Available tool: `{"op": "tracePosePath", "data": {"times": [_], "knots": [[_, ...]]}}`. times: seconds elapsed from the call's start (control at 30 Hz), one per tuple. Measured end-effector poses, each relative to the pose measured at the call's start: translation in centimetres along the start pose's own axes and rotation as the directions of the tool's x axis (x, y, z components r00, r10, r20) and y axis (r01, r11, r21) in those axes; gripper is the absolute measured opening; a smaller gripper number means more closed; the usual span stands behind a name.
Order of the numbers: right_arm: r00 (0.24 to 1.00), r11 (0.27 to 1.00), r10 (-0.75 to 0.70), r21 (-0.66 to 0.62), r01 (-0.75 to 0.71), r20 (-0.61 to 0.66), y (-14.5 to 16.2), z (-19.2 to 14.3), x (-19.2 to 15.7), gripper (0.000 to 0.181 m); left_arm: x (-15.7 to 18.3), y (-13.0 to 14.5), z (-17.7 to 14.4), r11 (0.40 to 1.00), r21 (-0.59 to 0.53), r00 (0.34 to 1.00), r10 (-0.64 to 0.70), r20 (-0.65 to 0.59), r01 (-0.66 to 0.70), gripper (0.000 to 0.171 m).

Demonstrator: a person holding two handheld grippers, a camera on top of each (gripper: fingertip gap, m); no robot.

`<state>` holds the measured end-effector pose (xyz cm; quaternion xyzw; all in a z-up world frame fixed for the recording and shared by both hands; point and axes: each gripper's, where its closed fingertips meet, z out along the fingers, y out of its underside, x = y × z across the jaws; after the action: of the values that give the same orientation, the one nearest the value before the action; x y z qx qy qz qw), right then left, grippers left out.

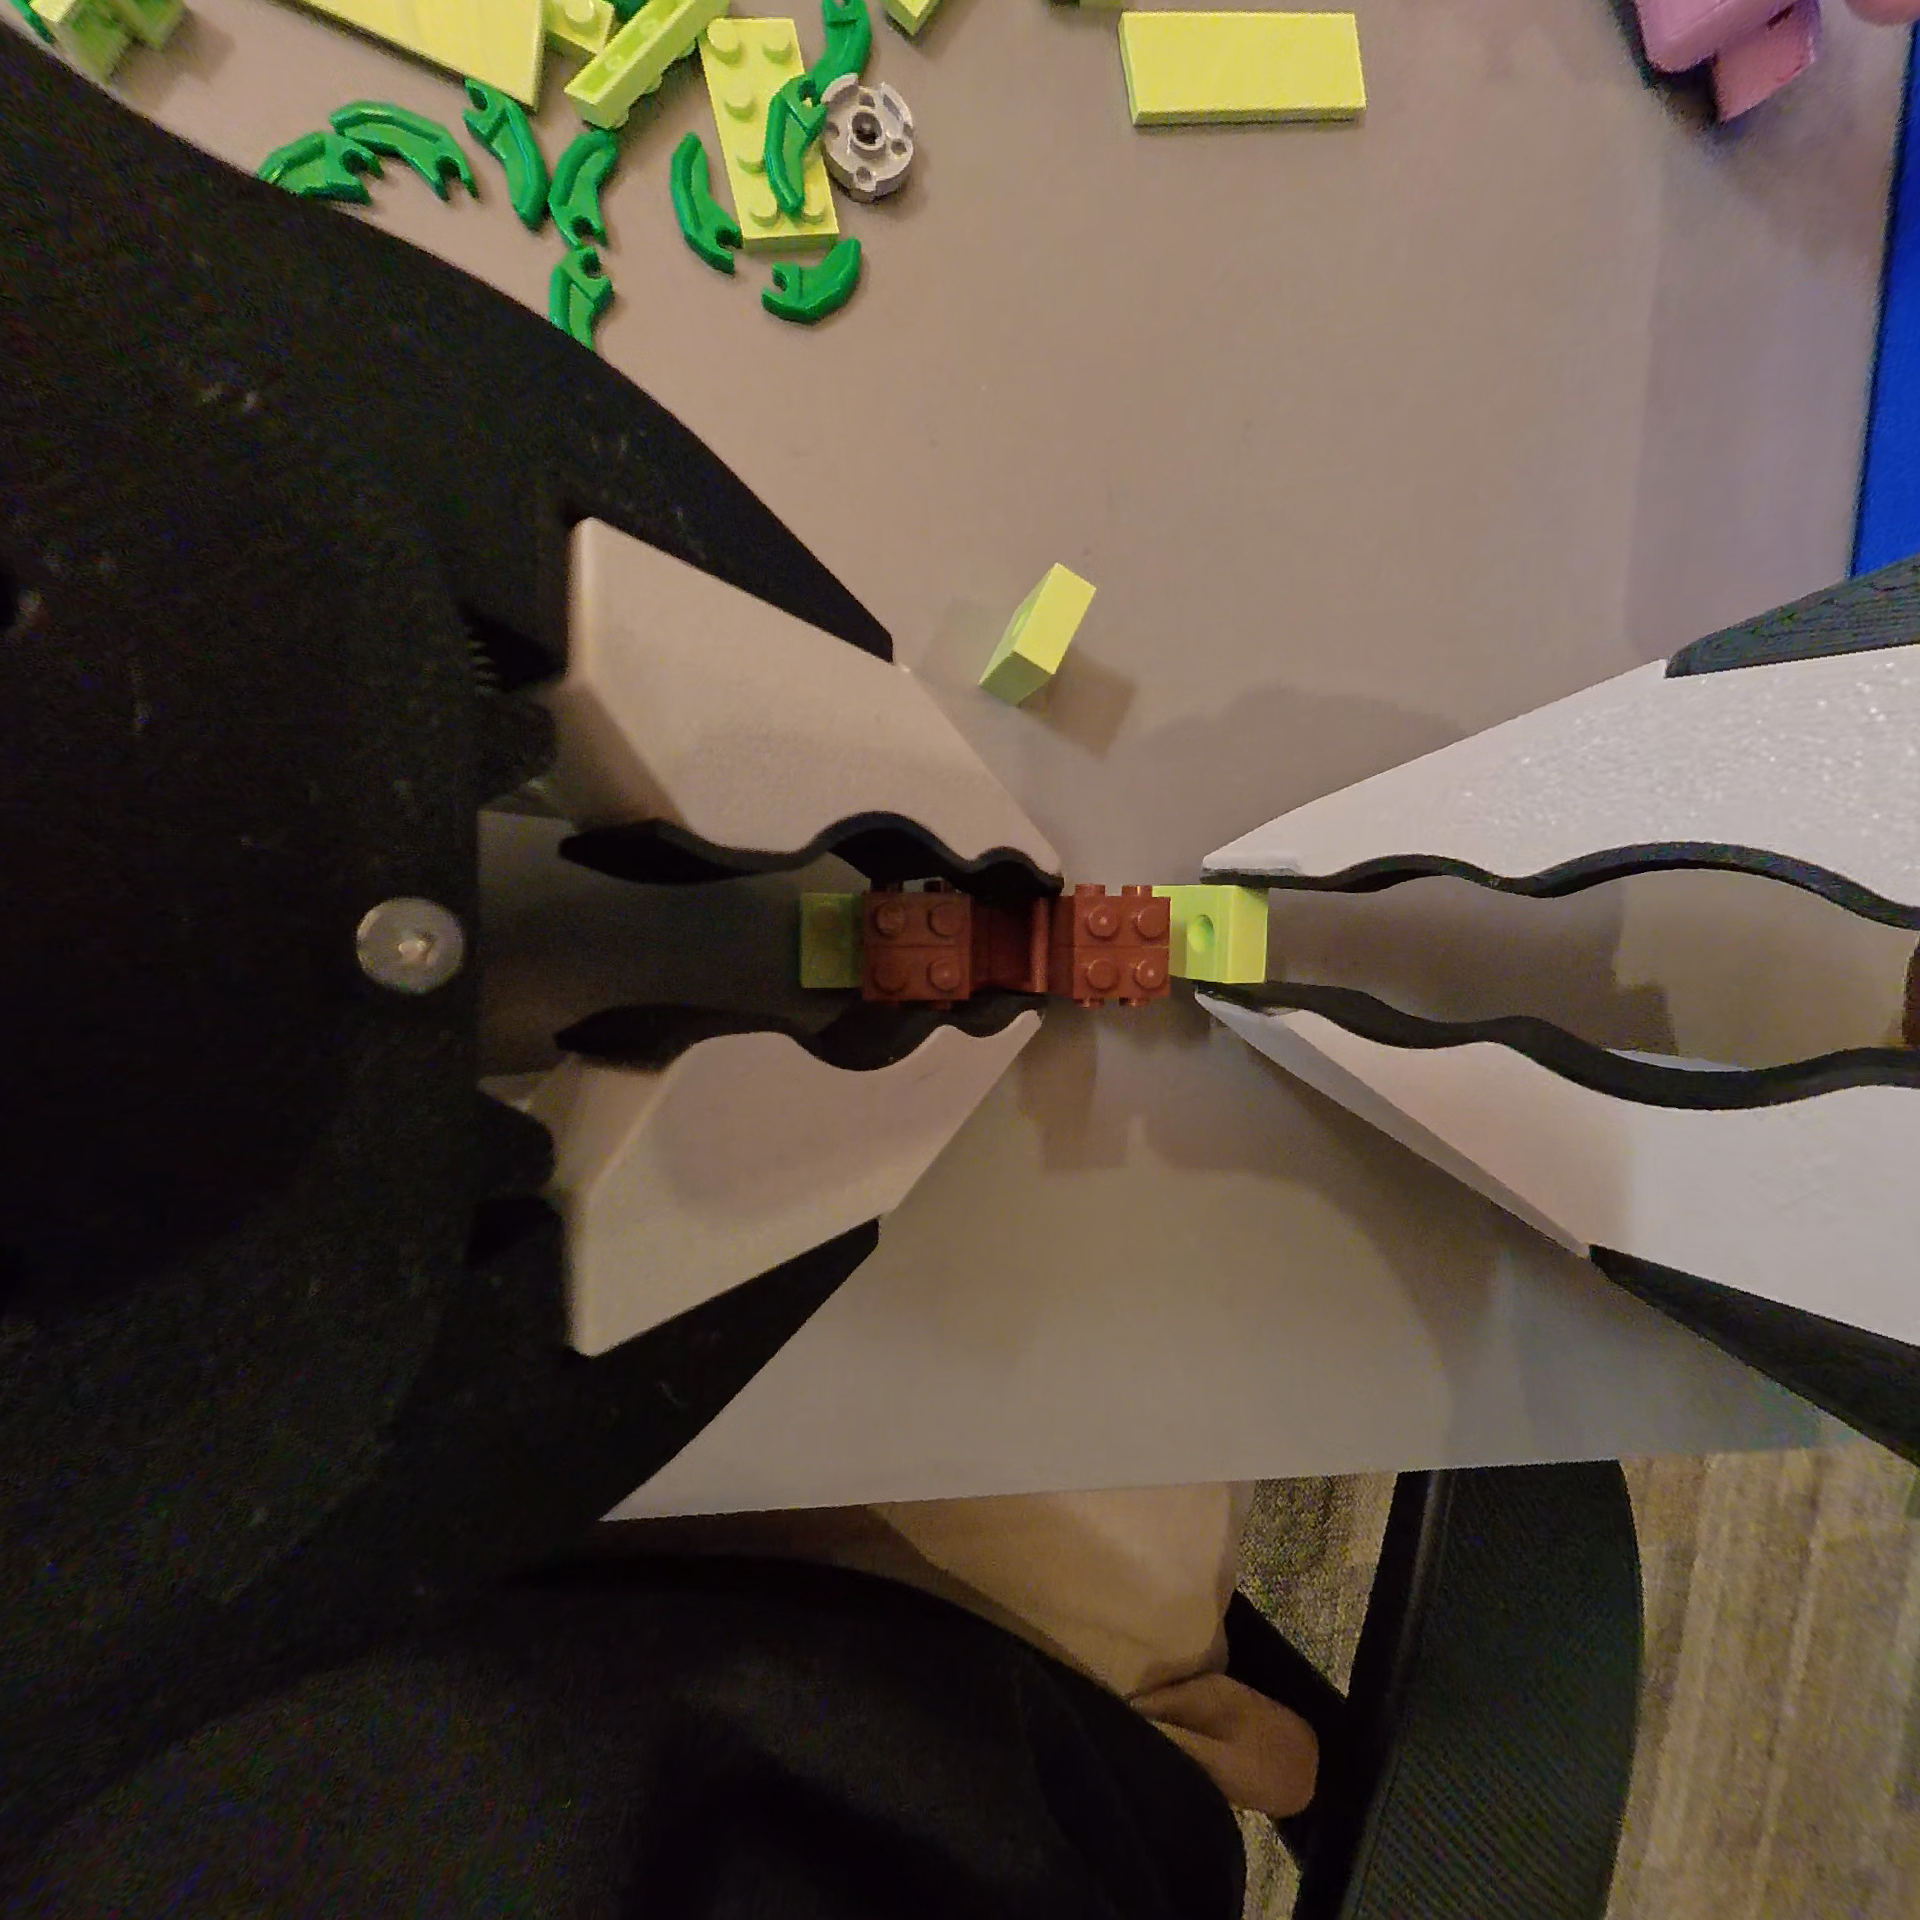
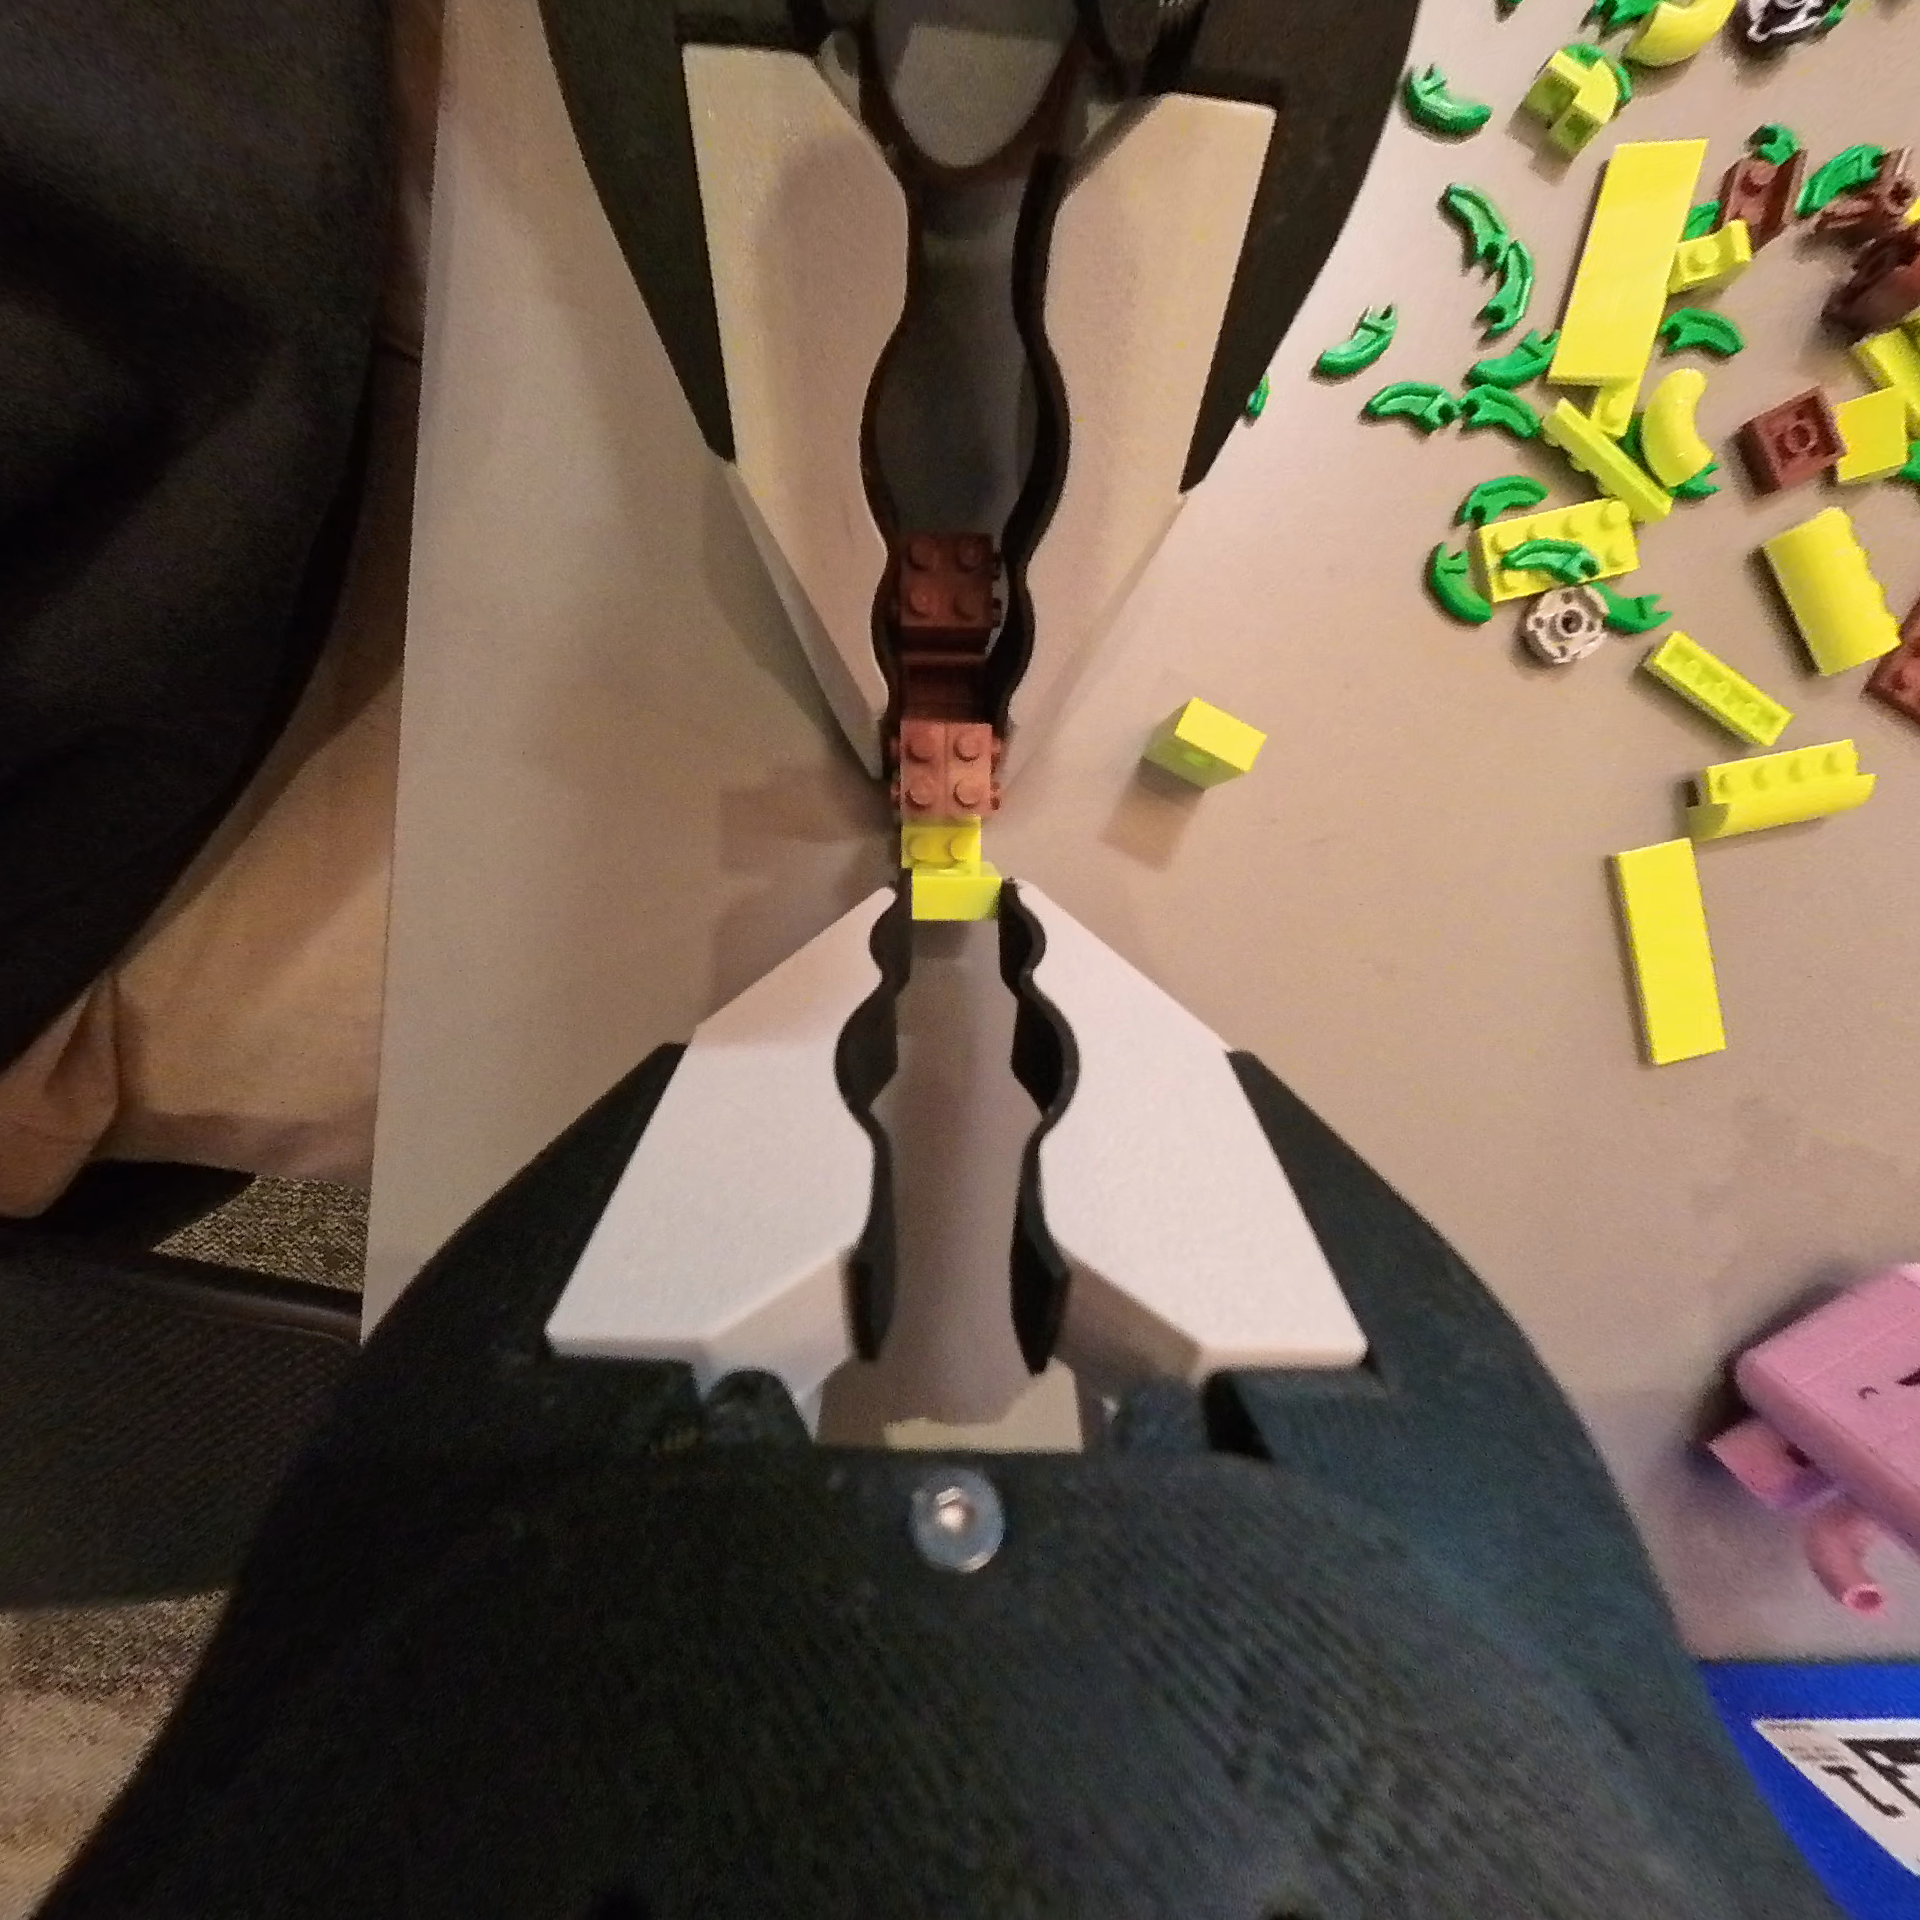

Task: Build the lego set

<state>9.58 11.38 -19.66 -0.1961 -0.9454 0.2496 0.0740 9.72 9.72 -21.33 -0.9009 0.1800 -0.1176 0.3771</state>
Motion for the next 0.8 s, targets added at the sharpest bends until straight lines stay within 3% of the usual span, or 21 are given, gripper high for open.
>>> {"op": "tracePosePath", "data": {"times": [0.33,0.8], "knots": [[1.0,0.999,-0.009,0.039,0.008,0.026,-0.73,-0.32,-0.11,0.014,0.04,0.01,0.03,1.0,-0.001,1.0,0.005,0.0,-0.005,0.016],[0.996,0.999,-0.026,-0.038,0.029,0.083,-0.6,0.19,-0.31,0.015,0.07,0.01,0.04,1.0,-0.002,1.0,0.012,0.003,-0.012,0.015]]}}
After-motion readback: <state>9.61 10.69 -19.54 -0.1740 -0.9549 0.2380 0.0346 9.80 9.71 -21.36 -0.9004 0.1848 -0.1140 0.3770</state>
